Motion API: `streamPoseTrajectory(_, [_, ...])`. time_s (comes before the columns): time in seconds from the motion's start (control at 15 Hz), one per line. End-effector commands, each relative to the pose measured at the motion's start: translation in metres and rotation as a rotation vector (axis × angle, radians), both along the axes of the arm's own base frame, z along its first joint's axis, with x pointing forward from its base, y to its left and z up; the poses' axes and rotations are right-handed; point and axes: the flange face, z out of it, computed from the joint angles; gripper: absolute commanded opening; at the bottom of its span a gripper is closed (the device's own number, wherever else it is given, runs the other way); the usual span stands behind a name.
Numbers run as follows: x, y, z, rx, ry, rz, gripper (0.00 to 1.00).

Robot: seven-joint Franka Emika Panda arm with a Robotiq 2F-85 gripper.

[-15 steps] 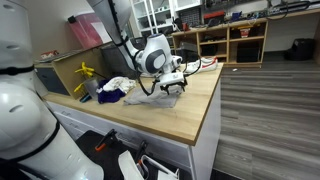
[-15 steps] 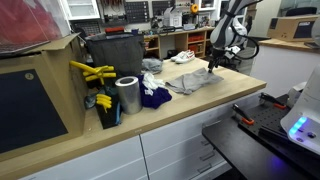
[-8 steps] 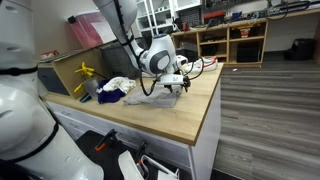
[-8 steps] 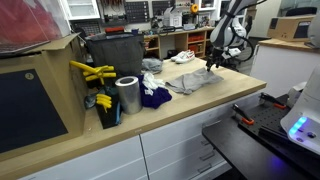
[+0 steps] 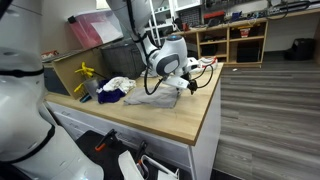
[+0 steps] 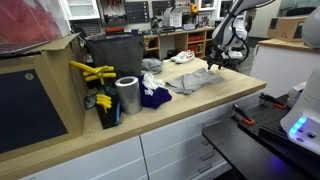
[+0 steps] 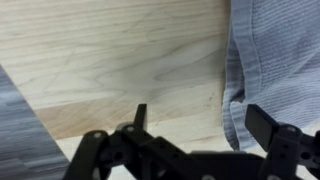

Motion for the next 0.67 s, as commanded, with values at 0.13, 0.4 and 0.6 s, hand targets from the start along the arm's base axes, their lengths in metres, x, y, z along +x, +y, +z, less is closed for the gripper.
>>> streamPoseTrajectory(0.13, [0.007, 0.022, -0.011, 0.108, -0.004, -0.045, 1.0])
streamPoseTrajectory(0.4, [0.006, 0.03, -0.022, 0.127, 0.006, -0.038, 1.0])
streamPoseTrajectory(0.6, [0.006, 0.029, -0.022, 0.148, 0.004, -0.048, 1.0])
